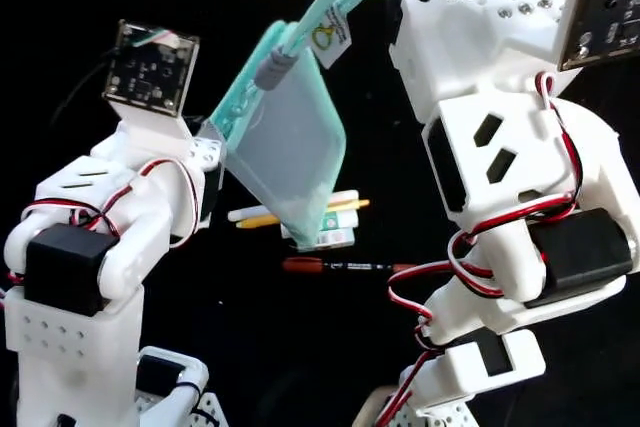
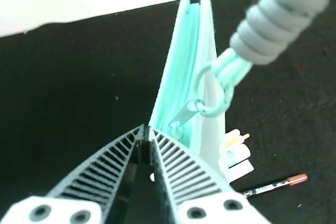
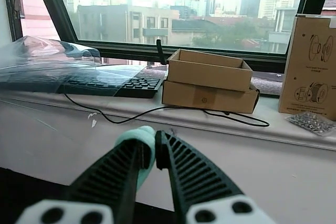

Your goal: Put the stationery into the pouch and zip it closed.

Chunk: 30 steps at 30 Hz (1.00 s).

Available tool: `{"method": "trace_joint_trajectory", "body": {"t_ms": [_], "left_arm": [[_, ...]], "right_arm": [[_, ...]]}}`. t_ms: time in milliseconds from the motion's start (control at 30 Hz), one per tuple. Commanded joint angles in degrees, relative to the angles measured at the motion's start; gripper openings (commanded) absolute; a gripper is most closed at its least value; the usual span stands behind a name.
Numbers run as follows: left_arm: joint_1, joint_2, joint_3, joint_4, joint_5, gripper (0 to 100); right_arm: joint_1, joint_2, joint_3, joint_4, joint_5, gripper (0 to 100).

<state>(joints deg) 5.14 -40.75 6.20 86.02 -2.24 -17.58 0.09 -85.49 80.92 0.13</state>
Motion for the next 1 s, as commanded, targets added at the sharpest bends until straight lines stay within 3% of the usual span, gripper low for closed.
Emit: {"method": "trace_joint_trajectory", "body": {"t_ms": [0, 233, 400, 700, 900, 967], "left_arm": [[-2.0, 0.2, -0.1, 4.3, -4.4, 1], [-2.0, 0.0, -0.1, 9.9, -8.7, 1], [-1.8, 0.0, -0.1, 9.8, -8.5, 1], [-2.0, 0.0, -0.1, 9.4, -8.4, 1], [-1.7, 0.0, 0.0, 2.5, -8.2, 1], [-1.7, 0.2, 0.0, 0.2, -5.2, 1]], "right_arm": [[4.1, -1.7, -2.6, -0.4, -0.5, 0.7], [8.3, -1.7, -2.5, -0.3, -0.6, 0.7], [11.0, -1.7, -2.5, 0.6, -4.7, 0.7], [11.2, -1.7, -2.5, 0.7, -4.9, 0.7], [11.2, -1.8, -2.5, 0.9, -4.9, 0.7], [11.2, -1.8, -2.5, 0.9, -4.9, 0.7]]}}
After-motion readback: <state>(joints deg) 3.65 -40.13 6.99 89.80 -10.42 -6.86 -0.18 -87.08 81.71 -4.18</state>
